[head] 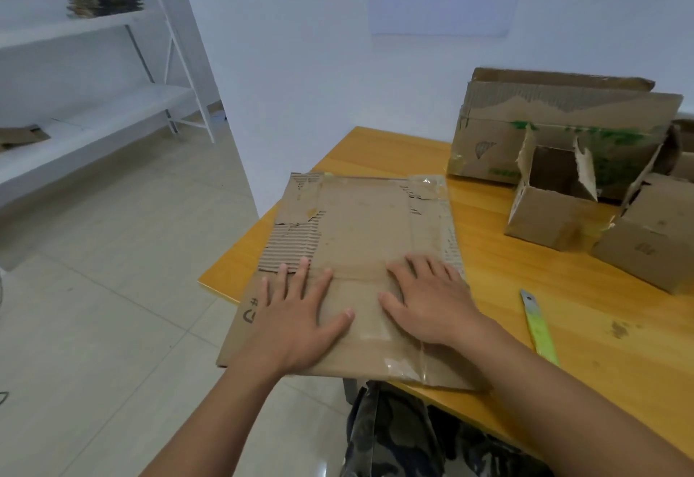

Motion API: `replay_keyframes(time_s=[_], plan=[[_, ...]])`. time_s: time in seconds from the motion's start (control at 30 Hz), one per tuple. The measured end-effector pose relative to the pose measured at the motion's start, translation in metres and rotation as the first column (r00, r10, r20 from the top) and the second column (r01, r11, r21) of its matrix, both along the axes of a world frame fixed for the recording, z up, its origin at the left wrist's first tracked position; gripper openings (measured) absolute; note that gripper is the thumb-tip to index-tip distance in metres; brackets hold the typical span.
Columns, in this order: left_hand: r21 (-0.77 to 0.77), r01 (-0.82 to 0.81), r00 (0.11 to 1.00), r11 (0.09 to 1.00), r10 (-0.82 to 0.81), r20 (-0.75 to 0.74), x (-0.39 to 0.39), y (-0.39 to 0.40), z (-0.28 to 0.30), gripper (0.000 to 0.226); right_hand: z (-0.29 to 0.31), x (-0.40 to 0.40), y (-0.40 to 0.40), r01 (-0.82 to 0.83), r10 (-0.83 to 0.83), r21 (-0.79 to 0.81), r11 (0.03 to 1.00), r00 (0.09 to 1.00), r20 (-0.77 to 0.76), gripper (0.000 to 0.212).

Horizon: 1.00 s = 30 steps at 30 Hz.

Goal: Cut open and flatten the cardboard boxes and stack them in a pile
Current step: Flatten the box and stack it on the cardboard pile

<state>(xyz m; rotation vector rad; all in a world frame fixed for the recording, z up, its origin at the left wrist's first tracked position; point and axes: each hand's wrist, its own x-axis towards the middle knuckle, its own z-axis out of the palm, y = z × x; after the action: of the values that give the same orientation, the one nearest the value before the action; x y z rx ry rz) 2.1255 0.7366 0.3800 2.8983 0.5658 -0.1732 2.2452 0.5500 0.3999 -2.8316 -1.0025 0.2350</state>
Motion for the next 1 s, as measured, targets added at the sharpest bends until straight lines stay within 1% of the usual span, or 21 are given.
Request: replay_keyframes(time_s=[0.07,0.1,0.17,0.23,0.3,0.33,0.37,0.43,0.47,0.53,0.6,0.73,0.83,0.9,1.0], plan=[[-0.004,0.01,1.0,1.0,-0.01,-0.027,0.001,-0.001,0.003,0.088,0.006,0.026,0.01,0.025,-0.028,0.038,0.999,0.996,0.085,0.061],[-0.007,0.019,0.999,1.0,-0.019,-0.046,0.002,0.0,0.007,0.088,0.006,0.039,0.016,0.036,-0.039,0.04,0.999,0.996,0.076,0.066],[-0.002,0.047,0.994,0.999,-0.046,-0.103,0.004,0.006,0.02,0.084,-0.002,0.06,0.028,0.033,-0.033,-0.005,0.999,0.999,0.001,0.074],[0.029,0.053,0.994,0.998,-0.05,-0.1,0.015,0.014,0.035,0.068,-0.013,0.069,0.032,0.024,-0.025,-0.04,0.999,0.999,-0.03,0.076],[0.029,0.021,0.998,0.999,-0.02,-0.051,0.039,0.023,0.05,0.049,-0.018,0.071,0.03,0.024,-0.024,-0.035,0.999,1.0,-0.019,0.077],[0.02,0.002,1.0,1.0,-0.001,-0.023,0.058,0.028,0.055,0.045,-0.018,0.071,0.029,0.023,-0.023,-0.033,0.999,1.0,-0.015,0.077],[0.008,-0.011,1.0,1.0,0.011,0.009,0.08,0.034,0.057,0.045,-0.017,0.071,0.029,0.023,-0.023,-0.035,0.999,1.0,-0.015,0.077],[-0.03,-0.017,0.998,0.999,0.019,0.063,0.125,0.044,0.056,0.056,-0.016,0.072,0.03,0.023,-0.024,-0.035,0.999,1.0,-0.021,0.077],[-0.044,-0.015,0.997,0.999,0.018,0.071,0.144,0.048,0.052,0.064,-0.015,0.072,0.031,0.024,-0.024,-0.031,0.999,0.999,-0.025,0.077],[-0.05,-0.019,0.999,0.999,0.02,0.039,0.171,0.054,0.037,0.072,-0.014,0.073,0.031,0.028,-0.029,-0.016,0.999,0.999,-0.036,0.077],[-0.045,-0.038,0.999,0.998,0.038,0.008,0.179,0.056,0.018,0.074,-0.012,0.074,0.031,0.032,-0.033,-0.018,0.999,0.998,-0.046,0.077],[-0.031,-0.033,0.998,0.999,0.034,0.046,0.181,0.06,0.003,0.074,0.002,0.094,0.038,0.033,-0.033,-0.014,0.999,0.999,-0.037,0.07],[-0.006,-0.031,0.998,0.999,0.032,0.045,0.182,0.061,0.0,0.074,0.007,0.133,0.055,0.109,-0.108,0.019,0.994,0.994,-0.006,0.072],[-0.002,-0.033,0.999,0.999,0.033,0.039,0.183,0.062,-0.001,0.074,0.002,0.156,0.068,0.146,-0.146,-0.004,0.989,0.988,-0.045,0.074],[0.007,-0.037,0.999,0.999,0.036,0.033,0.184,0.063,-0.002,0.074,-0.011,0.167,0.073,0.161,-0.165,-0.059,0.985,0.983,-0.082,0.078]])
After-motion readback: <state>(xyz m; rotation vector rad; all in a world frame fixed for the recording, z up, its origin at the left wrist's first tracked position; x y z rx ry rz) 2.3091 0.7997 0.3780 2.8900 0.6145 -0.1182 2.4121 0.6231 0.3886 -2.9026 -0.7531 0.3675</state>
